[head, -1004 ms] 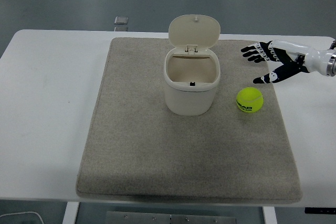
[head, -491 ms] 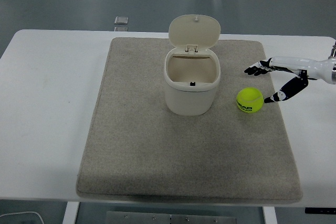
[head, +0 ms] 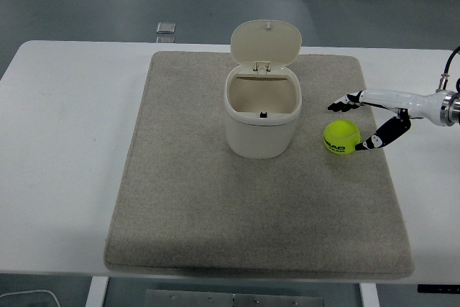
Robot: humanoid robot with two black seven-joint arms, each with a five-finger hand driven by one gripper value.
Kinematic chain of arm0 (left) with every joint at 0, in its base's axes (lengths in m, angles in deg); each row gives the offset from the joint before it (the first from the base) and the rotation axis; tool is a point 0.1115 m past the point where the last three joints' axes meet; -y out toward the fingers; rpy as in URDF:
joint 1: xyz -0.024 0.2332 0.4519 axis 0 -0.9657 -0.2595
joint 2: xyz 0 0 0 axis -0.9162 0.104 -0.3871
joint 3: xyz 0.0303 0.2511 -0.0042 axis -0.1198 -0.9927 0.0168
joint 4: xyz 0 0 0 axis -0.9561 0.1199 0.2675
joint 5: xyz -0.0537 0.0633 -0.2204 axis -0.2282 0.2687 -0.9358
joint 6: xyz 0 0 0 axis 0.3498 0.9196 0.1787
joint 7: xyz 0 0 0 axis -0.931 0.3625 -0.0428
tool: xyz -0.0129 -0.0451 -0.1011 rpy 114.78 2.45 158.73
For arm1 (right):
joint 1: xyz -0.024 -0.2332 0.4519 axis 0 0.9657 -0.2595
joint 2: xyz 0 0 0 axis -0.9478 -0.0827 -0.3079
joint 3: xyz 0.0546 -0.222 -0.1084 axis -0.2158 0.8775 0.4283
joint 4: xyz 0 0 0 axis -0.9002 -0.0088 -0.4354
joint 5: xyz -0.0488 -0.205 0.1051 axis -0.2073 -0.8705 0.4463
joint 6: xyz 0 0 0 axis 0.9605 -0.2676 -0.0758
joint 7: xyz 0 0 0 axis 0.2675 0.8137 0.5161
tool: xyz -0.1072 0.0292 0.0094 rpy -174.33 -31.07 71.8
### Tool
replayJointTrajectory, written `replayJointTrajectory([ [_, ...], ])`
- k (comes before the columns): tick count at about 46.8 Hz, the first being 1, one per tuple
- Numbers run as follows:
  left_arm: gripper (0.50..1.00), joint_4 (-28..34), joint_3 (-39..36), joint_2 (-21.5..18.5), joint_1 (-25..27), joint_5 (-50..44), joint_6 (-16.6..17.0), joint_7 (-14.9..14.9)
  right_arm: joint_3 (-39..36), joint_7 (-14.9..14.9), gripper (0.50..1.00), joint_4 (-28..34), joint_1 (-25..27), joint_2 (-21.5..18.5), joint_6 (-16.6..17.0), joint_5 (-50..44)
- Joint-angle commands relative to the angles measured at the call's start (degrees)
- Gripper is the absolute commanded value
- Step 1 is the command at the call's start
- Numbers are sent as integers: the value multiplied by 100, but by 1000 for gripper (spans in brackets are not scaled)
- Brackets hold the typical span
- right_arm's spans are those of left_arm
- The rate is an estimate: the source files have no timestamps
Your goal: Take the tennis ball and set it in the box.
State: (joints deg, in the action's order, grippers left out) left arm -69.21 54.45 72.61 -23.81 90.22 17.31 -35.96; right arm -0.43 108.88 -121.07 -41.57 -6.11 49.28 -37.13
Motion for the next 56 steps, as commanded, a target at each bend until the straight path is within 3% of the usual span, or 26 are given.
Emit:
replayJointTrajectory([
  [1,992,6,1,0,0,0,0,0,0,-13,901,0,22,-9,-17,-1],
  [13,992,-3,2,0,0,0,0,0,9,-31,899,0,110,-255,-105,8],
  [32,992,6,2,0,0,0,0,0,9,-49,893,9,171,-307,-149,0],
  [39,992,6,2,0,0,0,0,0,35,-57,862,18,206,-307,-236,-1],
  [42,992,-3,2,0,0,0,0,0,35,-57,817,18,206,-307,-280,-1],
  [49,992,6,2,0,0,0,0,0,35,-66,774,18,215,-307,-298,-1],
  [56,992,-3,2,0,0,0,0,0,35,-75,768,18,215,-307,-298,8],
])
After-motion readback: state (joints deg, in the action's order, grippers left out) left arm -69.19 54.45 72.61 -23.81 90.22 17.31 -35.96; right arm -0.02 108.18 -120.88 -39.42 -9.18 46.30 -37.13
